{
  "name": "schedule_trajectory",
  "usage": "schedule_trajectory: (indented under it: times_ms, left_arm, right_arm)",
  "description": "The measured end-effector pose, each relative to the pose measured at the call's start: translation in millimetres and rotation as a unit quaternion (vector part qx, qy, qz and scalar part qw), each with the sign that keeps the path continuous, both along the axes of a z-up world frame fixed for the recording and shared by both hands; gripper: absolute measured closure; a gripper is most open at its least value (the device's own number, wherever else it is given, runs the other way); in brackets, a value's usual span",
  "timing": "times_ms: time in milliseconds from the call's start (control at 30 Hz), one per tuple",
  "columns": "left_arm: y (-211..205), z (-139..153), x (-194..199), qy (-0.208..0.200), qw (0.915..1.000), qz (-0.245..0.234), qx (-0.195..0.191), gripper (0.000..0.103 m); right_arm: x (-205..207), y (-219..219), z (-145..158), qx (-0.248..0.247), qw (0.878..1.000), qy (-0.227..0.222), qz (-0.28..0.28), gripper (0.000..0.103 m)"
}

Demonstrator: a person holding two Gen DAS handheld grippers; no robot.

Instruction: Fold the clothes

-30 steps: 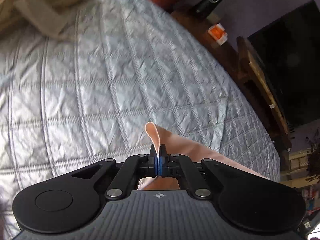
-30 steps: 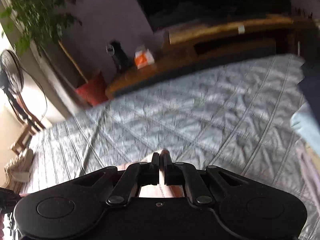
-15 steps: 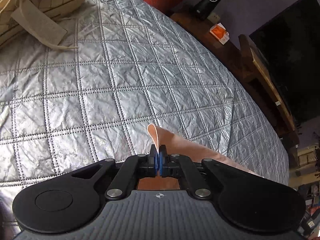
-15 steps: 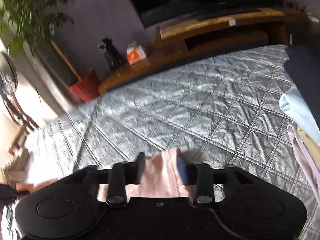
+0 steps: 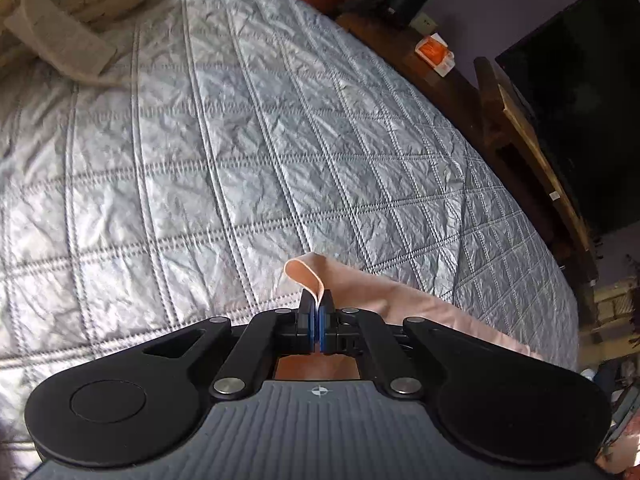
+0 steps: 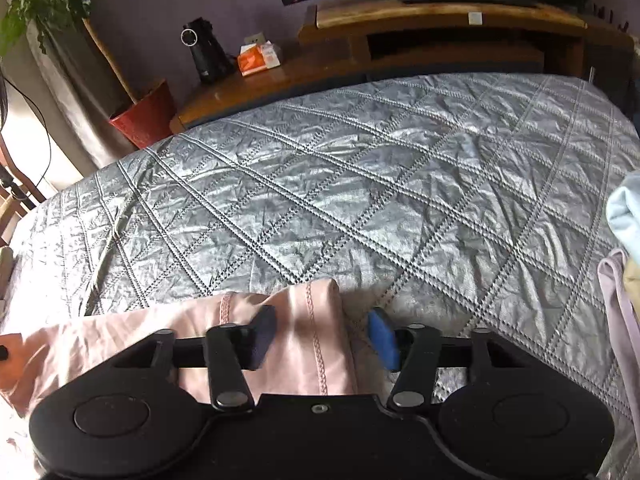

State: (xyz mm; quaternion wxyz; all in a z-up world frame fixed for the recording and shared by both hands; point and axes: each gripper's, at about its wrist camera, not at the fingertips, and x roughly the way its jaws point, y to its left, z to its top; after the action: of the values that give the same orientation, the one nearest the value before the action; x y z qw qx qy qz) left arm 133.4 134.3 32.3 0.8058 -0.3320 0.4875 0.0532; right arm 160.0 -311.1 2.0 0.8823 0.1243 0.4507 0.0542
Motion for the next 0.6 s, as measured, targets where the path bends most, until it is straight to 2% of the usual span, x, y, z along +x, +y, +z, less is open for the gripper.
schedule_trajectory:
  times_ms: [33, 167, 300, 533, 600]
  left_arm:
    - [2, -2, 0, 0.004, 1.0000, 0.005, -0.001, 0.101]
    - [9, -5, -2, 0.011, 0.9996, 0.024, -0.006, 0.101]
    - [13, -2, -5, 0.008, 0.9995, 0.029, -0.005, 0.102]
    - [18, 16, -12, -0.019, 0.9985, 0.036, 0.038, 0.102]
    - [18, 20, -15, -0.028, 0.9984, 0.033, 0.037, 0.102]
  right_arm:
    - [0, 0, 0, 0.001, 1.000, -0.001, 0.000, 0.086]
    - [-1, 0, 3, 0.006, 1.000, -0.014, 0.002, 0.096]
    - [-8, -3, 17, 0.014, 0.999, -0.041, 0.001, 0.097]
    - [-29, -10, 42, 0.023, 0.996, -0.087, 0.001, 0.097]
    - [-37, -11, 47, 0.023, 0.995, -0.101, -0.001, 0.097]
